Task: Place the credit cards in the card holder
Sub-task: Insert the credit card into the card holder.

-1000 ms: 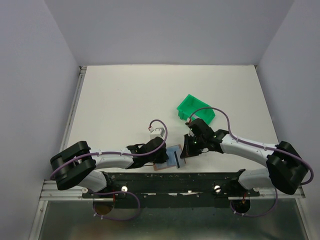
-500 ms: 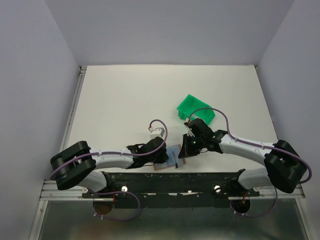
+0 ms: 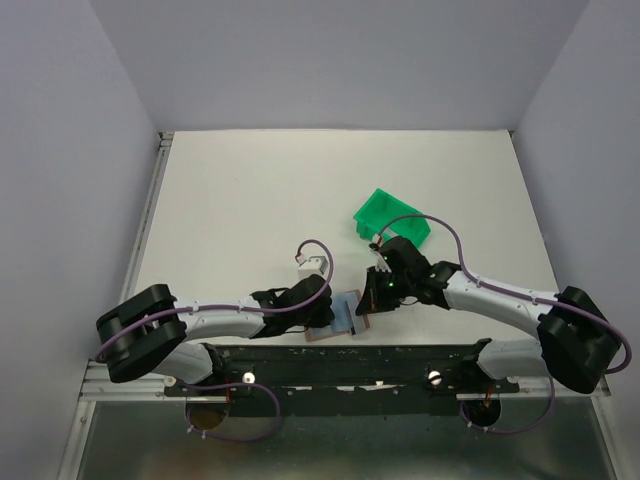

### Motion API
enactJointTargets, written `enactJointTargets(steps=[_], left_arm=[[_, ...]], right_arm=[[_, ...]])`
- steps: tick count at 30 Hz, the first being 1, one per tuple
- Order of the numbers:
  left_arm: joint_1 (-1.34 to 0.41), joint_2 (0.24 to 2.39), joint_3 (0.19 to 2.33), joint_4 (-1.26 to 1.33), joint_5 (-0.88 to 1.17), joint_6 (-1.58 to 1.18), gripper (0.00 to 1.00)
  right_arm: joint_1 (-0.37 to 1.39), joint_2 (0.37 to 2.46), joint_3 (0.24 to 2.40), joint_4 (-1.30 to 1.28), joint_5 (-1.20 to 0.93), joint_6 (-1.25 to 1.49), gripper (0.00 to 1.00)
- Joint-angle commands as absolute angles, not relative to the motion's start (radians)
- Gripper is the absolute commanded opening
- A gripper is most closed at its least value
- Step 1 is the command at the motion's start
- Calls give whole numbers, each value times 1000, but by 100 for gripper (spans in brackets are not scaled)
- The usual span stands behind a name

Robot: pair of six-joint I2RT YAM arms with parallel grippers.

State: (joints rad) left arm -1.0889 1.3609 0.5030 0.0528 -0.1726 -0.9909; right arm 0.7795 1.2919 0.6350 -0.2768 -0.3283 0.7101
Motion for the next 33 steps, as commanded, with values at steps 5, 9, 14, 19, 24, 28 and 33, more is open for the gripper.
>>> enactJointTargets(steps=[5, 9, 14, 19, 24, 28, 33], left_arm=[[-1095, 1321, 515, -26, -216, -983, 0], [-1095, 1292, 511, -25, -225, -985, 0], [-1095, 1259, 512, -17, -230, -973, 0], [-1095, 1209, 511, -34, -239, -969, 0], [-1095, 1106, 500, -107, -284, -997, 0], [-1095, 993, 476, -179, -337, -1022, 0], [-1095, 867, 451, -267, -388, -1040, 0]], right_arm=[[781, 1304, 623, -204, -394, 723, 0], [781, 1319, 618, -172, -416, 735, 0], [781, 1351, 623, -147, -433, 742, 0], [779, 1361, 623, -127, -445, 750, 1], [781, 1362, 621, -77, -494, 744, 0], [781, 1391, 617, -11, -552, 755, 0], [785, 1466, 627, 54, -577, 769, 0]])
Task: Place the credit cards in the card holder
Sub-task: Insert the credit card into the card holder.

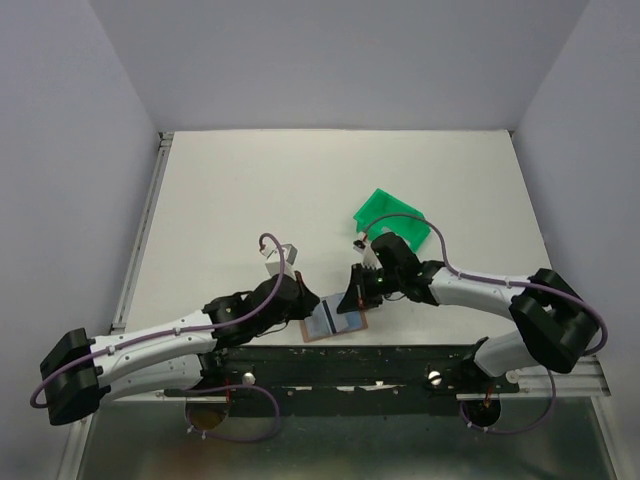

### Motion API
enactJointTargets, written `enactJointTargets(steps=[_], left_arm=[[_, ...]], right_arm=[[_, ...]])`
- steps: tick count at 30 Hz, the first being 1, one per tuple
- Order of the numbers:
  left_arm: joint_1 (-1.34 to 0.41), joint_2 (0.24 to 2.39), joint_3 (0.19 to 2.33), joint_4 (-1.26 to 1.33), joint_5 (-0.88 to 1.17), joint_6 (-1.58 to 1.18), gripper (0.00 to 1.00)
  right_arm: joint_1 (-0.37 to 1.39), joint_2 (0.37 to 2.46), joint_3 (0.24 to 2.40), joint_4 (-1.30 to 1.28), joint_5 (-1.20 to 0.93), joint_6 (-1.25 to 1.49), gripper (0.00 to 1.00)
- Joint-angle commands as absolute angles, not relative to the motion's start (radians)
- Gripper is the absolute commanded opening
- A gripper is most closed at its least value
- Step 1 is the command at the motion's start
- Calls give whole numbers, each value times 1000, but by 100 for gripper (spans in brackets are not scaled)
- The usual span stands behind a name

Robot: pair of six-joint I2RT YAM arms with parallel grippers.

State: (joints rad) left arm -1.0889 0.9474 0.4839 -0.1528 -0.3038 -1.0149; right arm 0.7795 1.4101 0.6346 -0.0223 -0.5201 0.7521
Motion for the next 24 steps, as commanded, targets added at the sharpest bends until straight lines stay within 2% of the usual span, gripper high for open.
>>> enactJointTargets(steps=[1, 9, 24], left_arm=[[-1095, 852, 445, -278, -394, -1043, 0], [-1095, 838, 393, -278, -385, -1080, 0], [-1095, 885, 310, -265, -394, -1155, 0]], right_arm=[[785, 1486, 630, 57, -577, 770, 0], [792, 1585, 650, 78, -563, 770, 0], [793, 1444, 609, 61, -472, 824, 0]])
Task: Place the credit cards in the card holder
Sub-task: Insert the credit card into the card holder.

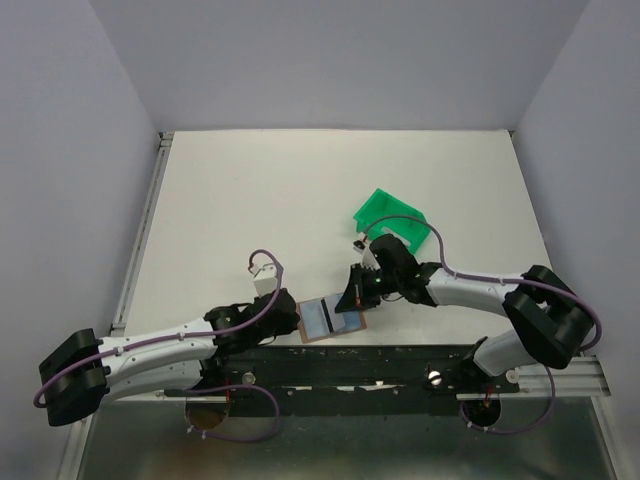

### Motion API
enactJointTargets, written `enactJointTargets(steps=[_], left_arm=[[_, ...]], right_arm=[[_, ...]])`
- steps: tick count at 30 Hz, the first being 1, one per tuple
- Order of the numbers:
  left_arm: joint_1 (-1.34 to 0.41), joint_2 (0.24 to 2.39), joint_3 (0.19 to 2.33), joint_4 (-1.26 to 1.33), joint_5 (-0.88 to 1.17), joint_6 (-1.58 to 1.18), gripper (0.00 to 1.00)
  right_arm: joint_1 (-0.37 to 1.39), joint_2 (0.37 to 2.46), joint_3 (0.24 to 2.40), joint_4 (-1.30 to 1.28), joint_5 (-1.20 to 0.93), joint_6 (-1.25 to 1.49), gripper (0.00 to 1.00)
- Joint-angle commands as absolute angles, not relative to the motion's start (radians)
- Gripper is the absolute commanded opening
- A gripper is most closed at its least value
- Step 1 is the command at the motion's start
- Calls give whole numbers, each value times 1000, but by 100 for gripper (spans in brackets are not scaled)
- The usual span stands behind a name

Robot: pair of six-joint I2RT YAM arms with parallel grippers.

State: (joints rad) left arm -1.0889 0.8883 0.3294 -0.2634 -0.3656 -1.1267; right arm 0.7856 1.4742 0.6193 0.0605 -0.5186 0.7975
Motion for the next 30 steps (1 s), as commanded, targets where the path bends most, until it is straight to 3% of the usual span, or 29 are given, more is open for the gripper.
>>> enactJointTargets(steps=[1, 30], left_arm=[[-1094, 887, 305, -265, -394, -1161, 0], [-1095, 976, 282, -192, -370, -1158, 0]], right_arm=[[792, 1443, 615, 52, -466, 825, 0], [782, 1543, 640, 49, -482, 873, 0]])
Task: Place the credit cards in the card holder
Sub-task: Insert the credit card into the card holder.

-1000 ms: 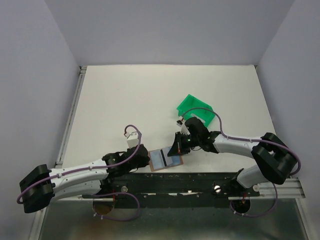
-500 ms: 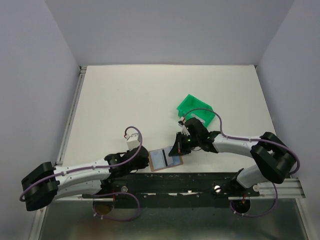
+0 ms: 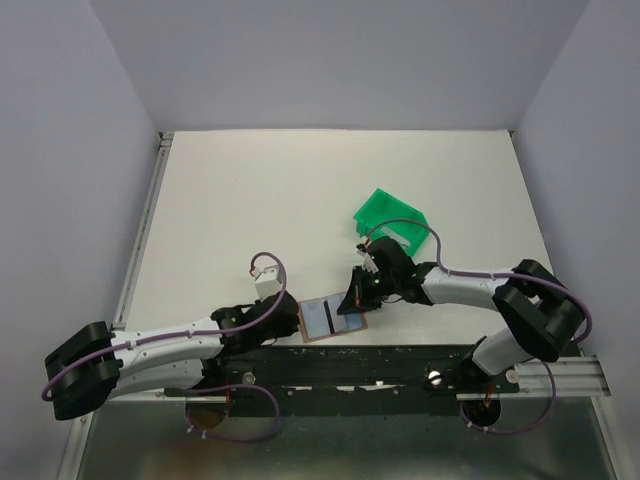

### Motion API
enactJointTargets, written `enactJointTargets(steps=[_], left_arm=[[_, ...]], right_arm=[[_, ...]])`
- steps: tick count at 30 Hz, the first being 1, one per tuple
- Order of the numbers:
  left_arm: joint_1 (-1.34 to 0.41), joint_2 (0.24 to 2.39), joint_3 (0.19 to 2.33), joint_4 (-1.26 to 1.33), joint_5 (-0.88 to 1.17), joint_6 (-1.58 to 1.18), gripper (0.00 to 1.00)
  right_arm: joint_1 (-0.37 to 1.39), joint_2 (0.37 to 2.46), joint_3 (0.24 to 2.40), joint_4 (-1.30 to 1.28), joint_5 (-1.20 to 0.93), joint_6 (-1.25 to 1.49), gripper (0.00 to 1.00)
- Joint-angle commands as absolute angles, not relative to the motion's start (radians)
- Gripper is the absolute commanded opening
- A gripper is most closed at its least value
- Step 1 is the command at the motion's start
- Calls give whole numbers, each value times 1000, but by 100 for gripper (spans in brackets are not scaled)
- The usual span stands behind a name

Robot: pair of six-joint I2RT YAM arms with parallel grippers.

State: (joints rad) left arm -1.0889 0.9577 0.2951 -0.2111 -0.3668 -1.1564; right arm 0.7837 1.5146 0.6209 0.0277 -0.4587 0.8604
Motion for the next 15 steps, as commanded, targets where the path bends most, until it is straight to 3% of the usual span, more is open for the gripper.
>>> enactJointTargets(steps=[1, 15], left_arm=[[-1095, 979, 281, -189, -368, -1160, 0], [-1095, 1006, 284, -161, -357, -1152, 0]], right_arm=[[782, 1546, 640, 54, -488, 874, 0], [784, 1595, 634, 135, -534, 902, 0]])
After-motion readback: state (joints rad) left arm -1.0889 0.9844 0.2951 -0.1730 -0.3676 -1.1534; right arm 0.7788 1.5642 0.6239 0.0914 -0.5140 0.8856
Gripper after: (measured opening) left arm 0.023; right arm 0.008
